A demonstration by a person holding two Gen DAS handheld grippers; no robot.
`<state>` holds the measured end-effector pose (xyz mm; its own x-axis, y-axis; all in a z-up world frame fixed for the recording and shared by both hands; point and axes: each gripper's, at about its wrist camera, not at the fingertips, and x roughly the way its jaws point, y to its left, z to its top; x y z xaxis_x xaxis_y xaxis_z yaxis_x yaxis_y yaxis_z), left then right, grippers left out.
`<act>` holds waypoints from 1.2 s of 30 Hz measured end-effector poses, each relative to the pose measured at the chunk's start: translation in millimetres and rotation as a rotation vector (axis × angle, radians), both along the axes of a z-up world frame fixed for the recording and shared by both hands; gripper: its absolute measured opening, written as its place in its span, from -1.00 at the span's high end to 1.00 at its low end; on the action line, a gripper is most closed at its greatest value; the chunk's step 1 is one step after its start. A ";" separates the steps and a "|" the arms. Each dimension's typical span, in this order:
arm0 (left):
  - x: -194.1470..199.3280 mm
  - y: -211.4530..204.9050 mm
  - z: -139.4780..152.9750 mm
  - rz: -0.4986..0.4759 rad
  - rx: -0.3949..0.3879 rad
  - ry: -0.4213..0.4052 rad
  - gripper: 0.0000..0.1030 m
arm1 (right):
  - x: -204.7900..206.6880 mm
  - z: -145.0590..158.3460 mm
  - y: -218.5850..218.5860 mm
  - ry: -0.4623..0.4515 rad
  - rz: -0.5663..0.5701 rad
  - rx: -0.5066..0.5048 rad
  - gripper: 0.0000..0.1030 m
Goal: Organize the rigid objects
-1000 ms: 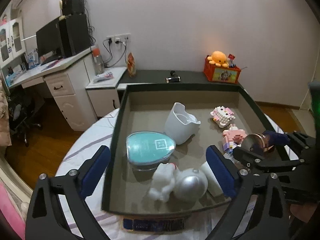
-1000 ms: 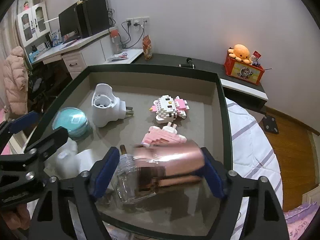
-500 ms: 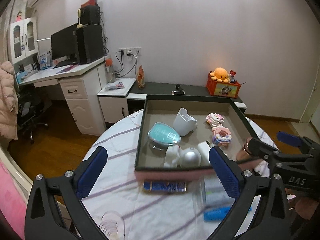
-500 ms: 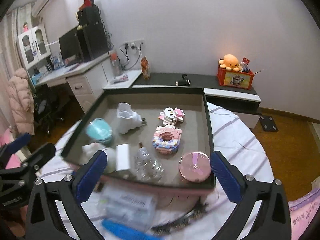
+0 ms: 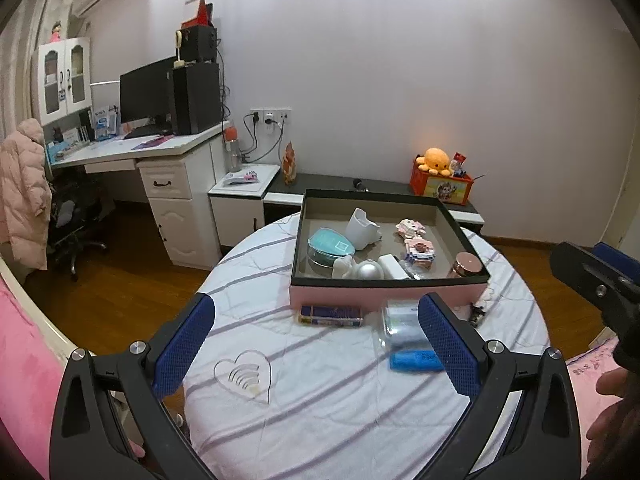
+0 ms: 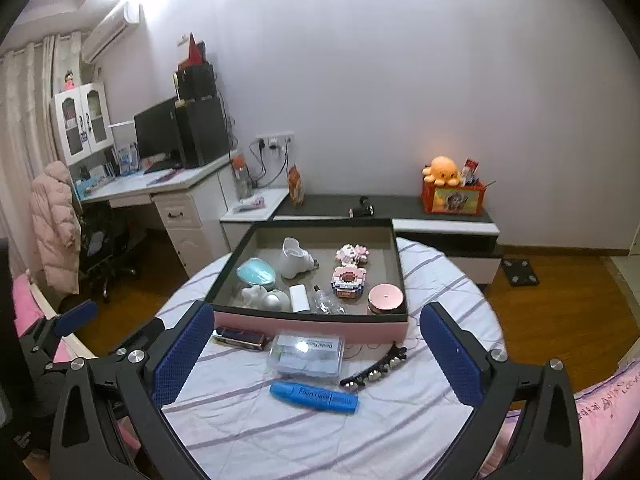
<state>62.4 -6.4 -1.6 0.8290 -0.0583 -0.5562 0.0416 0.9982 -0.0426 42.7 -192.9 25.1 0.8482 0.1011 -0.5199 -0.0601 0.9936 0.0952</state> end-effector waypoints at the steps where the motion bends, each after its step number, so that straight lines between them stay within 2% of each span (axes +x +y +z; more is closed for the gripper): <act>1: -6.5 0.0 1.4 -0.001 0.000 -0.004 -0.99 | -7.0 2.4 0.6 -0.008 -0.002 0.000 -1.00; 7: -33.1 1.8 4.4 -0.004 0.006 -0.013 -0.99 | -48.4 6.9 -0.5 -0.040 -0.022 0.030 -1.00; 15: -58.7 2.7 3.9 -0.009 0.010 -0.016 -0.99 | -79.5 0.3 -4.9 -0.034 -0.040 0.043 -1.00; 36: -75.7 1.0 6.4 -0.010 0.019 -0.016 -1.00 | -93.5 1.0 -6.6 -0.036 -0.052 0.032 -1.00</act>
<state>-13.3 -5.4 4.8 0.8371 -0.0562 -0.5441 0.0520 0.9984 -0.0230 -50.8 -199.5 26.0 0.8710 0.0727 -0.4859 -0.0126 0.9920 0.1259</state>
